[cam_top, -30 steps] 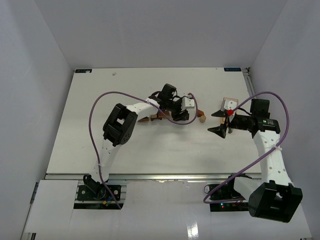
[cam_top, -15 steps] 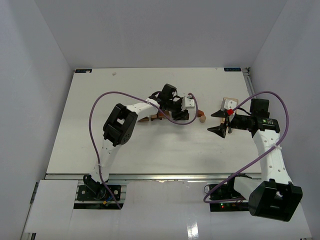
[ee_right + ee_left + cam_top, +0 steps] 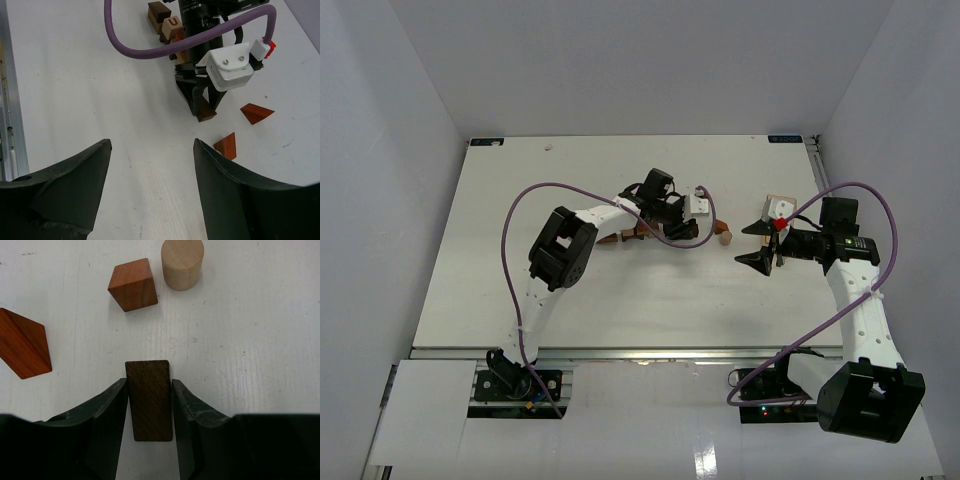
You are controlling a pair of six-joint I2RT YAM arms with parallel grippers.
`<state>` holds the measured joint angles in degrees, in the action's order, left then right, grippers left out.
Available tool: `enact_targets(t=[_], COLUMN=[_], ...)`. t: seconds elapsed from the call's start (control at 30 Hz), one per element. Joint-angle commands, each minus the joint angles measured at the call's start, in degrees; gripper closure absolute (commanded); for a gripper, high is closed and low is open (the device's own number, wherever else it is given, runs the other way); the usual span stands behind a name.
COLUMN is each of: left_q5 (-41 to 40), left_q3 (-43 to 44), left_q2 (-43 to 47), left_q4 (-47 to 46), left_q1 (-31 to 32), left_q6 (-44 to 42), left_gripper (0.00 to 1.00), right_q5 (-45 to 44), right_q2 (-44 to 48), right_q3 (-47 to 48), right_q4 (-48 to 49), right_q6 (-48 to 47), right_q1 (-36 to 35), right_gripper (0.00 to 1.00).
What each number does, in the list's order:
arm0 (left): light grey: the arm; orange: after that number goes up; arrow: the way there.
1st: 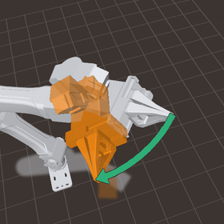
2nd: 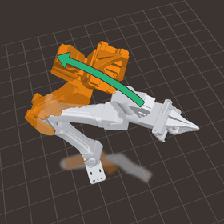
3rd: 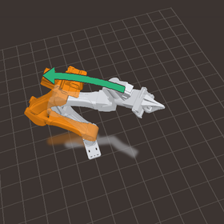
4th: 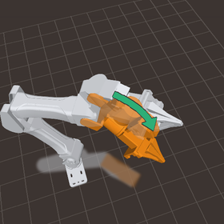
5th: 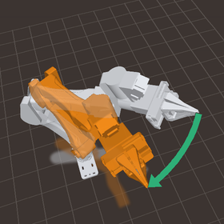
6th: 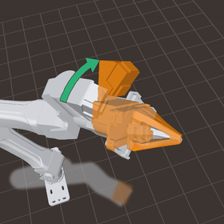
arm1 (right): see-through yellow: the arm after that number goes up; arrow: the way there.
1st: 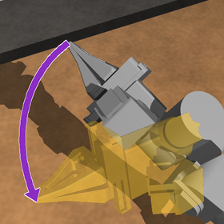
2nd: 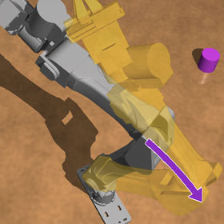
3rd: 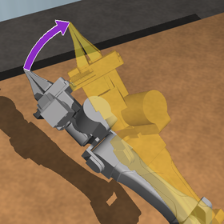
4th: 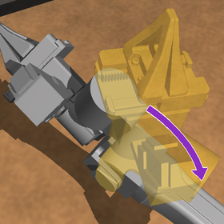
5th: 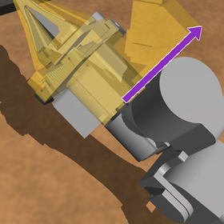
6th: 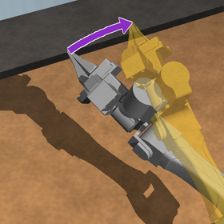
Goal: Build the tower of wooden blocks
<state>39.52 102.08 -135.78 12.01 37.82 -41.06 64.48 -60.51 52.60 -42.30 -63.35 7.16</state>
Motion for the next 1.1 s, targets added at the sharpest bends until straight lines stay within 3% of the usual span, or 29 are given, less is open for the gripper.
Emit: enact_targets(t=[0.0,0.4,0.8,1.07], left_q5=[2.2,5.3,5.1,6.6], left_q3=[1.1,0.4,-7.7,-20.2], left_q2=[0.3,5.9,26.2,39.5], left_q4=[0.7,0.3,1.8,3.6], left_q1=[-0.3,-0.3,-1.8,-7.6], left_q6=[0.0,2.1,7.6,9.2], left_gripper=[0.51,0.88,0.99,1.00], right_q5=[1.7,1.7,2.4,3.8], right_q2=[-0.5,-0.9,-0.7,-2.0], right_q3=[0.0,-0.1,-0.2,0.1], right_q4=[-0.4,-0.4,-0.2,-0.1], right_q6=[0.6,0.8,0.9,1.6], right_q1=[0.4,0.4,0.7,0.7], right_gripper=[0.28,0.30,0.33,0.35])
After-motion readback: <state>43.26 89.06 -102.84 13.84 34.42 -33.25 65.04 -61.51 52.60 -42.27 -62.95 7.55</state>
